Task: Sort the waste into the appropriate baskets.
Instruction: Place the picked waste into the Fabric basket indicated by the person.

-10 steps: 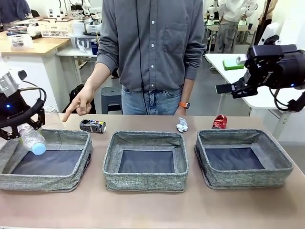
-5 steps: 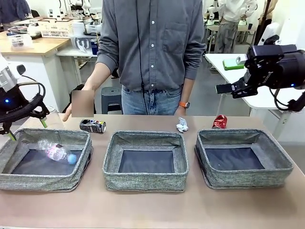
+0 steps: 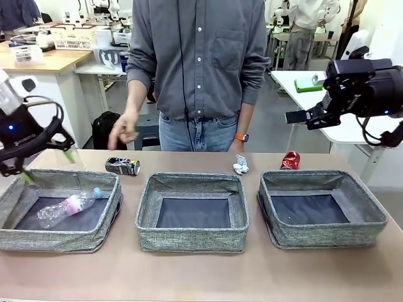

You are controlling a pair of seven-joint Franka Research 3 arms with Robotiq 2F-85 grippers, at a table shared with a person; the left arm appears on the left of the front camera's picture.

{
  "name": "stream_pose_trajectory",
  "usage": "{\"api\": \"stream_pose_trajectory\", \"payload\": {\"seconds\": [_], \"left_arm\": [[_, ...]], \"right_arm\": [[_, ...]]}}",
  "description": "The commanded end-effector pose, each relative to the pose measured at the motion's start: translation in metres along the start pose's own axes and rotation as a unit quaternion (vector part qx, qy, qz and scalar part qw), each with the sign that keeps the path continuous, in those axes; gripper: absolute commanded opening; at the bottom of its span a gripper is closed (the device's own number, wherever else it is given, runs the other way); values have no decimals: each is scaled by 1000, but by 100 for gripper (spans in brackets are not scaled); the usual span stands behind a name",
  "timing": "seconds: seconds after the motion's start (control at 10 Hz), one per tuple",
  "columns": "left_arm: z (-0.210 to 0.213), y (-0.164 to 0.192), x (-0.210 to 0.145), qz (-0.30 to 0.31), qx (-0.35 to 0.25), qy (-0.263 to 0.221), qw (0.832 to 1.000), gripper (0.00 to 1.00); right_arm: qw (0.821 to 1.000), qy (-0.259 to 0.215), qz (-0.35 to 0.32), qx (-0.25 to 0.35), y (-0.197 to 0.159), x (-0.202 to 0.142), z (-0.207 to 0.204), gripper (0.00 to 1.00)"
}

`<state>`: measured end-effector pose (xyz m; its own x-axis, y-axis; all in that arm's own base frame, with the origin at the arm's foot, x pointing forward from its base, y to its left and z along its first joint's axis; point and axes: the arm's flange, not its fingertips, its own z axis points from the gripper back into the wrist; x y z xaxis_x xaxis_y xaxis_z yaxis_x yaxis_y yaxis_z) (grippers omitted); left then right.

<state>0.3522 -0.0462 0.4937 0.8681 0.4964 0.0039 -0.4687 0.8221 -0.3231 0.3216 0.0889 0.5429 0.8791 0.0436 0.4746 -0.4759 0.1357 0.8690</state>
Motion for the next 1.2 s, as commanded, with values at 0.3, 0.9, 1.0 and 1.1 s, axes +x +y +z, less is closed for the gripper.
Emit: {"api": "stream_pose_trajectory", "payload": {"seconds": [0.3, 0.9, 1.0, 1.1], "left_arm": [[55, -4, -4, -246, -518, 330, 750, 100], [82, -4, -14, -232, -493, 145, 826, 100], [82, -4, -14, -232, -493, 145, 826, 100], [82, -4, -14, -232, -493, 145, 826, 100]], "right_arm": [[1000, -7, 13, 12, 0, 1, -2, 100], [1000, -7, 13, 12, 0, 1, -2, 100], [1000, -7, 13, 12, 0, 1, -2, 100], [1000, -7, 13, 12, 0, 1, -2, 100]]}}
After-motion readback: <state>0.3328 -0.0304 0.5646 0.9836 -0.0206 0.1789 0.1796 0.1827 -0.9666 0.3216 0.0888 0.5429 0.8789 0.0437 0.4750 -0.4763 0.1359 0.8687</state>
